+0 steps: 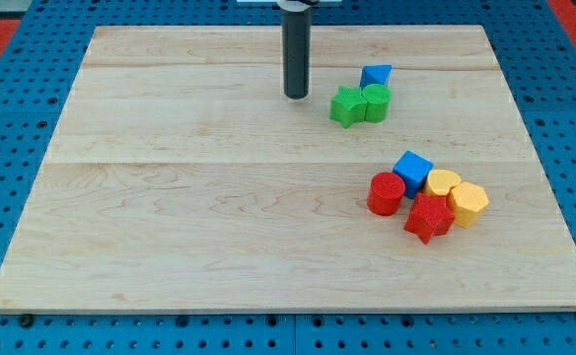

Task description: Push the green star along with green circle slightly right

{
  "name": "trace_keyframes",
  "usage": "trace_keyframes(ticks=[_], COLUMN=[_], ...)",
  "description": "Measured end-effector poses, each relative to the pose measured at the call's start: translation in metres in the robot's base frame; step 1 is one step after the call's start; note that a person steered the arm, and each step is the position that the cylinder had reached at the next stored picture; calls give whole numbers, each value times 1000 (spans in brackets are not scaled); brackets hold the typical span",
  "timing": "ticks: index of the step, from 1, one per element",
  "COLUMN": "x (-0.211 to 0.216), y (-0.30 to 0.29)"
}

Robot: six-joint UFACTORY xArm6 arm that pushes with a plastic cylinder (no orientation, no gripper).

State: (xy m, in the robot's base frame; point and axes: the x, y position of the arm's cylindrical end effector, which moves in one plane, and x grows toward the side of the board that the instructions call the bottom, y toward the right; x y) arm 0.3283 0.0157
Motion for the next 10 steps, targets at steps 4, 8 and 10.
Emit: trace_keyframes(ticks=[4,8,10], x=[17,29,17], y=[42,96,97])
